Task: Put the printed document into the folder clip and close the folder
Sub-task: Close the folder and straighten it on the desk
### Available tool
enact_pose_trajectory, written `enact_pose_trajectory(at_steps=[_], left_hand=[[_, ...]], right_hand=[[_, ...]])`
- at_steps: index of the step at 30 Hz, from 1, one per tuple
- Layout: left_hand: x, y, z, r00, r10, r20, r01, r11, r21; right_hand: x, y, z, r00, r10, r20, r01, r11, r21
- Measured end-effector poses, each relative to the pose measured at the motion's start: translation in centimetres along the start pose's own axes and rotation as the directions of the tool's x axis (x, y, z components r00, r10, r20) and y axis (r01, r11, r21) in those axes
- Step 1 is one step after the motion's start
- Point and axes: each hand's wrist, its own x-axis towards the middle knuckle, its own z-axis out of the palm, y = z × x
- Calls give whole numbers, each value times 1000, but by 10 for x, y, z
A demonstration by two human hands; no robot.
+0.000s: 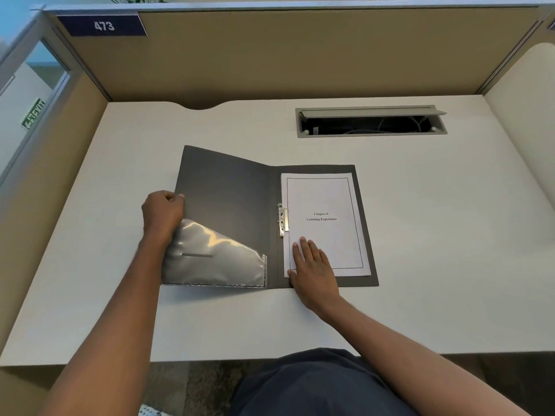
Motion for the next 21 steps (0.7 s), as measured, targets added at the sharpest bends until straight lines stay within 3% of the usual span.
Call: enact_pose_trajectory(at_steps=[7,13,15,17,21], left_hand=[[-7,34,-18,992,121,-47,-120,993,20],[-26,70,-23,977,212,-4,-212,976,-46],[-36,82,-21,972,234,36,-231,970,-68],[-47,96,-16,965,247,86,-239,966,-100],[-73,124,0,933,275,234,-207,938,-277]], right_hand=[[-1,1,0,1000,-11,0,11,1000,-24],[0,2,-19,998,-14,56,13,1000,22],[2,-3,-45,999,-3,37,-2,991,130],[5,-14,-81,997,20,-68,3,945,328],[16,-45,-163,960,71,-270,142,708,692]])
